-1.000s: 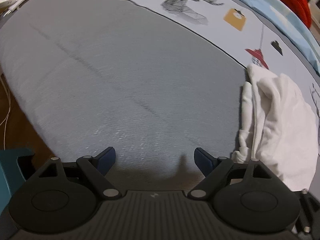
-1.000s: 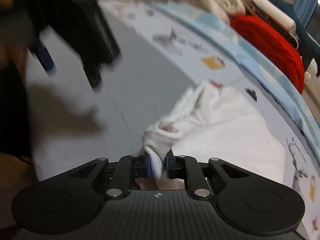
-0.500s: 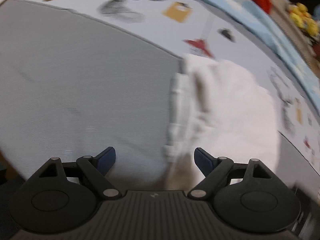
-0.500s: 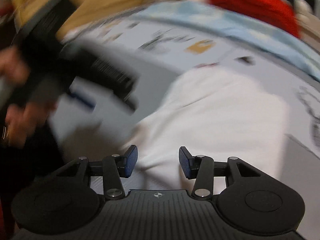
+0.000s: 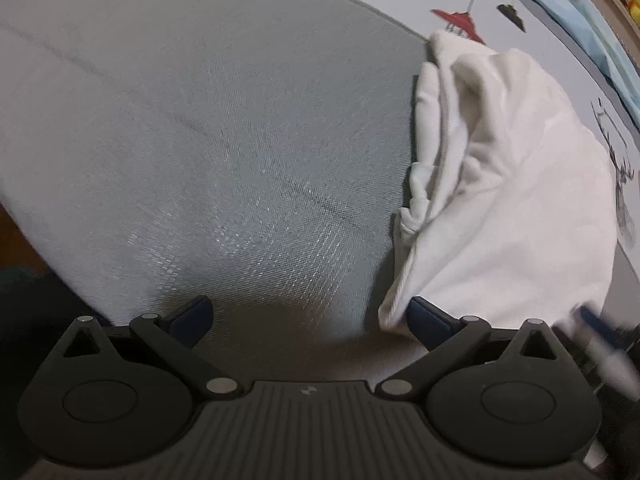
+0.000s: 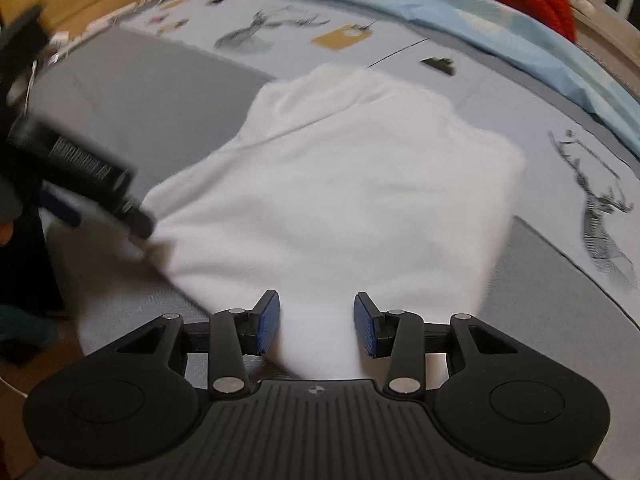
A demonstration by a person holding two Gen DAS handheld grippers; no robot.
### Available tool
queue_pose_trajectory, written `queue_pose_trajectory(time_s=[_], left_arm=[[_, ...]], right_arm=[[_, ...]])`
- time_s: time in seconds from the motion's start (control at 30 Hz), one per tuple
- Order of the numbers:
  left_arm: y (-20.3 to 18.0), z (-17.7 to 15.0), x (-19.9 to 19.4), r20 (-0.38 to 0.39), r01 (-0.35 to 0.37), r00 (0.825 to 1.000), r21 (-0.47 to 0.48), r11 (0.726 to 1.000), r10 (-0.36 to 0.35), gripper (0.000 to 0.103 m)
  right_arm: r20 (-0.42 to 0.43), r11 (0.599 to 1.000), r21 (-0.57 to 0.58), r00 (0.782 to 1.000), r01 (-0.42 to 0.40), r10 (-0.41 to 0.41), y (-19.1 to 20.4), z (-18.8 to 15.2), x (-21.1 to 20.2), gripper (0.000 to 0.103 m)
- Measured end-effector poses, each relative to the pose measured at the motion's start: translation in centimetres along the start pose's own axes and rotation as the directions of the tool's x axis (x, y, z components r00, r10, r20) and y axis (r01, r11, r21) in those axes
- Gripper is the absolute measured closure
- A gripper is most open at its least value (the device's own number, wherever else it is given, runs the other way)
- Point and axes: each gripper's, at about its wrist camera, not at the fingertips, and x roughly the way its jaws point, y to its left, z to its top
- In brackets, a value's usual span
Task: Fold small clothes
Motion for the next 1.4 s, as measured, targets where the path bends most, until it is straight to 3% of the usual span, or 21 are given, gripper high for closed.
queue_pose_trajectory(time_s=[0.2,0.63,0.73,0.93,1.1,1.2,1.27,1.33,1.37,1.4], left_arm=[[-2.2,-0.8,-3.3,0.058,0.031,0.998,0.047,0.998,-0.034,0.001],[-3.9,-1.7,-3.1,0.017,0.053,0.998,0.013,0.999,-0.053,0.001],[-3.6,-2.0,-2.0,-0.029,0.074,0.997,-0.05,0.996,-0.075,0.001],[-4.2,-3.2,0.1,-0.094,0.182,0.976,-0.157,0.971,-0.199,0.001],[-2.8,-3.1,1.7,-0.064,0.192,0.972,-0.355,0.915,-0.228,0.001],[-1.8,-2.7,2.4,-0.046,0.182,0.974,-0.418,0.89,-0.221,0.001],[-1.1,-2.5,2.5,-0.021,0.174,0.979,-0.444,0.879,-0.205,0.01],[-0.5,-2.5,2.0,0.024,0.146,0.988,-0.457,0.877,-0.152,0.044],[-0.3,-2.4,1.9,0.048,0.164,0.986,-0.449,0.878,-0.159,0.057],[-0.3,-2.3,1.9,0.071,0.209,0.978,-0.432,0.877,-0.198,0.086]], right_arm=[[-0.007,0.995,0.08,0.998,0.065,-0.065,-4.3,2.1,-1.6,0.048],[-0.032,0.994,0.094,0.998,0.052,-0.049,-4.7,1.8,-0.6,0.031],[-0.04,0.994,0.095,0.997,0.063,-0.059,-5.8,2.4,-0.3,0.03],[-0.037,0.986,0.142,0.996,0.082,-0.077,-11.3,6.9,2.3,0.024],[-0.118,0.959,0.284,0.993,0.005,0.03,-16.5,11.2,7.5,0.02],[-0.168,0.927,0.373,0.979,-0.043,0.113,-18.3,13.2,10.8,0.017],[-0.184,0.911,0.408,0.972,-0.06,0.146,-18.9,14.1,12.6,0.016],[-0.206,0.895,0.436,0.959,-0.089,0.196,-19.2,14.7,14.2,0.016],[-0.243,0.882,0.455,0.937,-0.119,0.252,-19.2,14.8,15.1,0.019],[-0.269,0.88,0.459,0.925,-0.122,0.268,-19.1,14.8,15.7,0.026]])
